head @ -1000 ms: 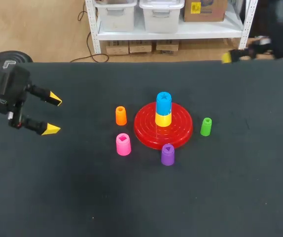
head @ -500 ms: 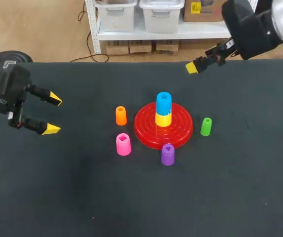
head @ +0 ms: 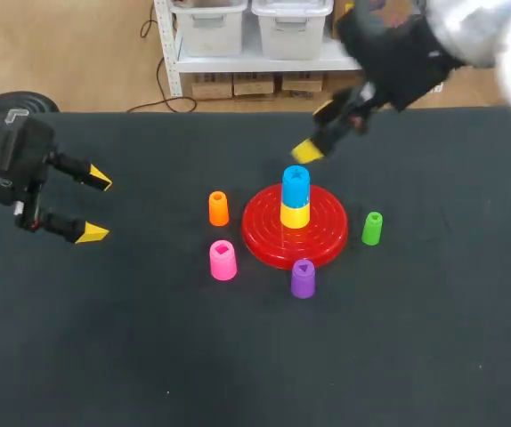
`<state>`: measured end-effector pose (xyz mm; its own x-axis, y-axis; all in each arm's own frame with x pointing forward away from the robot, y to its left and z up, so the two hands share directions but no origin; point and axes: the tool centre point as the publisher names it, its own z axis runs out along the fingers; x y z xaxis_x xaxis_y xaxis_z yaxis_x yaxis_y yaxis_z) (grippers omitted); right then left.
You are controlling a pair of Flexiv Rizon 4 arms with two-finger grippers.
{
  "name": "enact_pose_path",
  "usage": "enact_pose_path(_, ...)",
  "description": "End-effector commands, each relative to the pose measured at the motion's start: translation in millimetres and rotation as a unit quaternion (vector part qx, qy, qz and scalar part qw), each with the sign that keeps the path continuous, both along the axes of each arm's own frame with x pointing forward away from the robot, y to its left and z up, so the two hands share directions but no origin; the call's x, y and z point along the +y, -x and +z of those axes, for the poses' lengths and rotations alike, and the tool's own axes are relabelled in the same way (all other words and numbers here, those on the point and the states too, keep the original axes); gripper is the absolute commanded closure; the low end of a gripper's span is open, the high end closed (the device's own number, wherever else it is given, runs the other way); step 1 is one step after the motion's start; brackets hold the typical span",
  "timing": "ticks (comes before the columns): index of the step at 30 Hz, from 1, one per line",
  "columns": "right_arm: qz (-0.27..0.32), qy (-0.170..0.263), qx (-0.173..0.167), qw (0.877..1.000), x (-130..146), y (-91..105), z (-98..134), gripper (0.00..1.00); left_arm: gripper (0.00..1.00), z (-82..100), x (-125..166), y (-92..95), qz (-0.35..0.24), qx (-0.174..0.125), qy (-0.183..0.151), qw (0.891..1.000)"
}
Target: Pick up and stack the cylinders on the red base in this order: pink,purple,orange,green
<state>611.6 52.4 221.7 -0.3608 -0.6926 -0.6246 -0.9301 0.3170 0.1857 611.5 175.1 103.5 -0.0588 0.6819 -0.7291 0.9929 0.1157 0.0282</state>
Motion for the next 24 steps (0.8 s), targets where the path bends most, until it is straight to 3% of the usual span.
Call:
enact_pose_path(1, 0.026, 0.08, -0.027, 0.996, 30, 4.7, -23, 0.0, 0.0, -1.3, 1, 0.2, 0.0, -0.002, 0.002, 1.0)
enact_pose_path(6, 0.044, 0.111, -0.034, 0.992, 40, 10.9, -50, 0.0, 0.0, -1.3, 1, 0.2, 0.0, -0.002, 0.002, 1.0)
enact_pose_path(14, 0.079, 0.137, -0.012, 0.987, 63, 19.0, -88, 0.0, 0.0, -1.3, 1, 0.2, 0.0, -0.002, 0.002, 1.0)
enact_pose_path(24, 0.107, 0.197, -0.034, 0.974, 84, 24.9, -127, 0.0, 0.0, -1.3, 1, 0.2, 0.0, -0.002, 0.002, 1.0)
